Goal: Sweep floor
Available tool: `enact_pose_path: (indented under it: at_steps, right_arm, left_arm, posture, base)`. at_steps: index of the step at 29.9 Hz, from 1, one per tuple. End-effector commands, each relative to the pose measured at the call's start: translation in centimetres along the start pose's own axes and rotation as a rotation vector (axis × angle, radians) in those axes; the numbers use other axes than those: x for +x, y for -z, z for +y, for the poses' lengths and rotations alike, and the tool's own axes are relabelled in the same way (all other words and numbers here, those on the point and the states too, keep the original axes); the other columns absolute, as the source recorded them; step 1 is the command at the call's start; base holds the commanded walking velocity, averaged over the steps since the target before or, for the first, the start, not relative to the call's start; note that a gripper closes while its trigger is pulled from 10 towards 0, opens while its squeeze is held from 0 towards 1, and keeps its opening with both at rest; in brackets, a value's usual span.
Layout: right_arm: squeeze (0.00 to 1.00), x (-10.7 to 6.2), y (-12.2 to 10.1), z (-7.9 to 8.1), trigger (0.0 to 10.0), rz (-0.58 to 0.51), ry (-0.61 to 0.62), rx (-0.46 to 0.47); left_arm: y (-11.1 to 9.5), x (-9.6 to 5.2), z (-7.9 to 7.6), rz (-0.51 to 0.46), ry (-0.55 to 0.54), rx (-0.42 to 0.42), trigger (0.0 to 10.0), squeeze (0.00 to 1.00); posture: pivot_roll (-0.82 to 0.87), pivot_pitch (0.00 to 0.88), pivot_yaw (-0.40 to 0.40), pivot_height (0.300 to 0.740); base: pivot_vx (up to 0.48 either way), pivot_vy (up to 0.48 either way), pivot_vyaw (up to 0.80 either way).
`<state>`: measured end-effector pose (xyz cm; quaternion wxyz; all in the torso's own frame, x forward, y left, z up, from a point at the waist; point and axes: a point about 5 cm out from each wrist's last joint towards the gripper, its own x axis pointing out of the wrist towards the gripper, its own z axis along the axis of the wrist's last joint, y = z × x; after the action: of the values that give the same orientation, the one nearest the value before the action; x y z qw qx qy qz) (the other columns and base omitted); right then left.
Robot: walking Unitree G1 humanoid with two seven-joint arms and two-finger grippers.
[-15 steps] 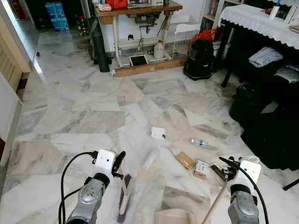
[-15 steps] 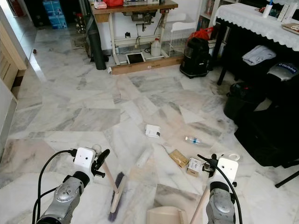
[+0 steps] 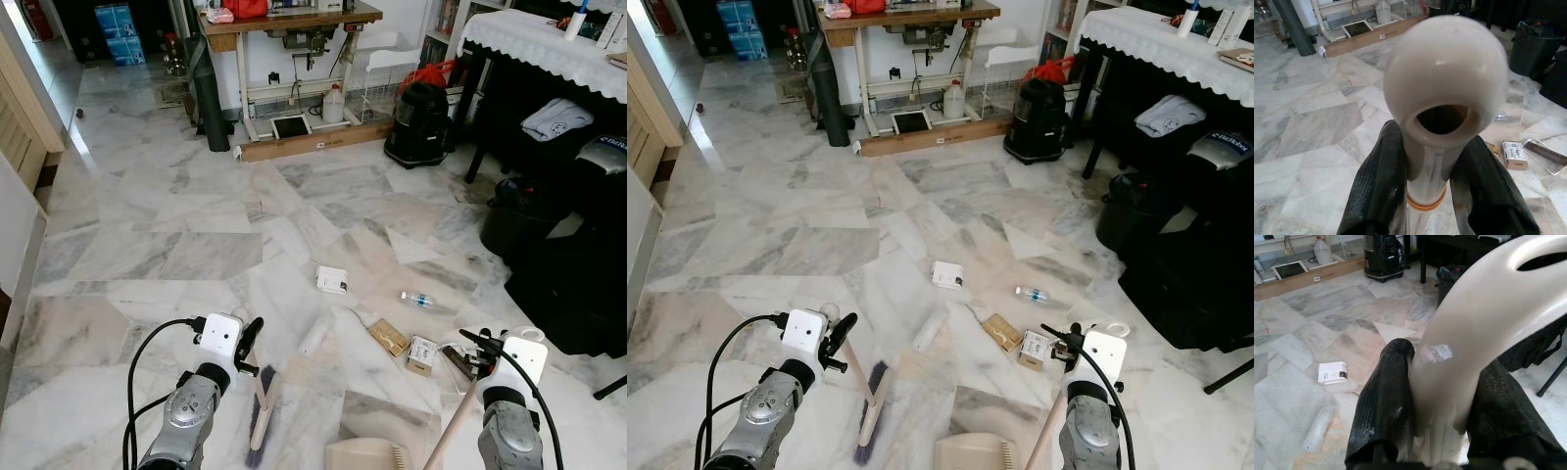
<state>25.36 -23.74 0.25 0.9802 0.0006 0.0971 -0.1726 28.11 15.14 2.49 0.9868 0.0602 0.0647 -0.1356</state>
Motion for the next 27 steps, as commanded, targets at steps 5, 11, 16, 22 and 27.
enact_pose_path:
  at_steps: [5, 11, 16, 22, 27]
  right_arm:
    - [0.0, 3.36, -14.32, 4.1, 10.0, -0.443, -0.205, 0.047]
    - [0.0, 3.49, -14.51, 3.95, 10.0, -0.444, -0.198, 0.05]
    - [0.0, 3.54, -14.71, 3.81, 10.0, -0.447, -0.196, 0.053]
    - [0.0, 3.57, -14.72, 3.83, 10.0, -0.442, -0.194, 0.051]
    - [0.0, 3.57, -14.72, 3.83, 10.0, -0.442, -0.194, 0.051]
  left_arm:
    - [-10.01, 4.29, 4.44, -0.26, -0.133, -0.112, 10.0, 0.0]
    - [-10.24, 4.35, 4.65, -0.265, -0.135, -0.104, 10.0, 0.0]
    - [-10.38, 4.35, 4.59, -0.27, -0.13, -0.1, 10.0, 0.0]
    - [-10.38, 4.34, 4.52, -0.27, -0.126, -0.097, 10.0, 0.0]
    - [-10.38, 4.34, 4.52, -0.27, -0.126, -0.097, 10.0, 0.0]
  posture:
    - [-0.11, 0.0, 0.016, 0.74]
    - [-0.11, 0.0, 0.014, 0.74]
    - [-0.11, 0.0, 0.014, 0.74]
    - [-0.11, 0.0, 0.014, 0.74]
    - [-0.11, 0.0, 0.014, 0.74]
  base:
    - [0.0, 0.0, 0.0]
    - [0.0, 0.0, 0.0]
    - [0.0, 0.0, 0.0]
    - [0.0, 0.0, 0.0]
    - [0.0, 0.0, 0.0]
